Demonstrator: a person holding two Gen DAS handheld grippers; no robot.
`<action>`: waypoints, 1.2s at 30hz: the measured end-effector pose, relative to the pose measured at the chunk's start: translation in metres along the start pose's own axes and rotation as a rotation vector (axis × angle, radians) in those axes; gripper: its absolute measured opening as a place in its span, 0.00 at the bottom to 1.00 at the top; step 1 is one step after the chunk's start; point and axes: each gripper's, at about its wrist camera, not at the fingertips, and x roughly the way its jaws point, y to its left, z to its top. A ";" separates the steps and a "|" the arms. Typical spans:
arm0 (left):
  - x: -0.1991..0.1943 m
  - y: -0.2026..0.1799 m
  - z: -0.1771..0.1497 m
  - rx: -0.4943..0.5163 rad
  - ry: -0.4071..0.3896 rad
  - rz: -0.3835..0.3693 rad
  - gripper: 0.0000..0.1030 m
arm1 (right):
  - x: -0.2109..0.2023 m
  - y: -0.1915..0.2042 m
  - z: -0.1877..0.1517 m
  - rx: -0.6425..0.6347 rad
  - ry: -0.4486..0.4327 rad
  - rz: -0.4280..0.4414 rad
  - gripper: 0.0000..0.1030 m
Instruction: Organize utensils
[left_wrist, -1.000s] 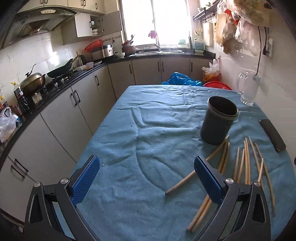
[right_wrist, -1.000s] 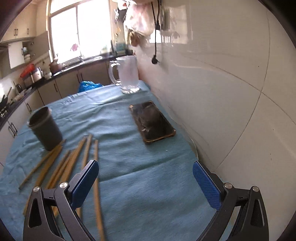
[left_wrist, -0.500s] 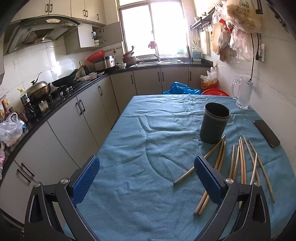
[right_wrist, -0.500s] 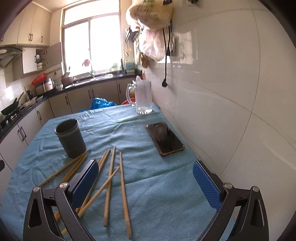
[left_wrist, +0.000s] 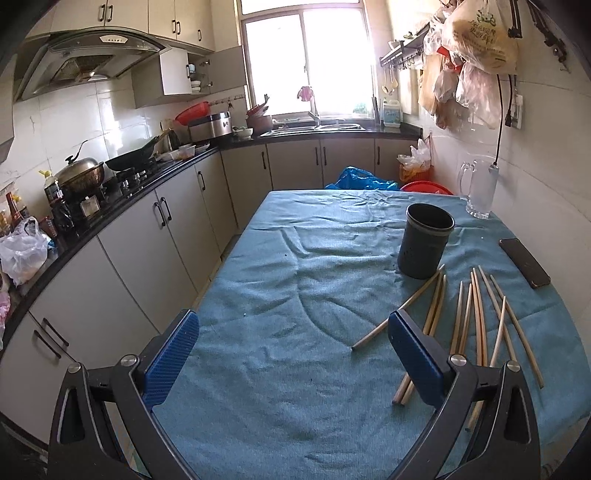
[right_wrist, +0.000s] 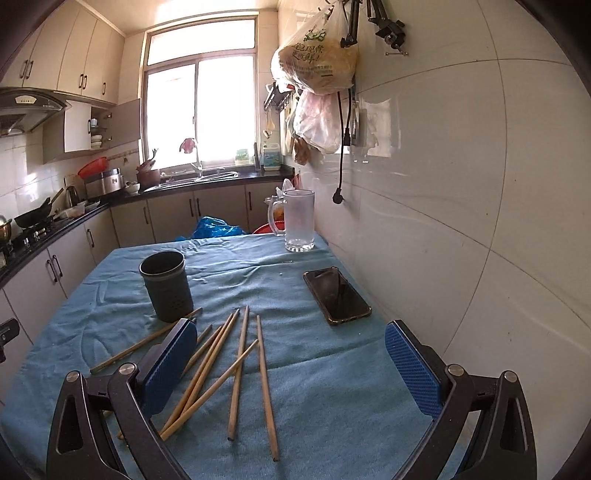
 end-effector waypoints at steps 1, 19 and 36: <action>0.000 0.000 0.000 0.003 0.001 -0.001 0.99 | 0.000 -0.001 -0.001 0.001 -0.001 -0.002 1.00; 0.086 -0.052 0.022 0.189 0.150 -0.207 0.94 | 0.089 -0.026 -0.014 -0.007 0.264 0.083 0.86; 0.203 -0.123 0.003 0.325 0.481 -0.383 0.41 | 0.161 0.014 -0.056 -0.126 0.589 0.247 0.33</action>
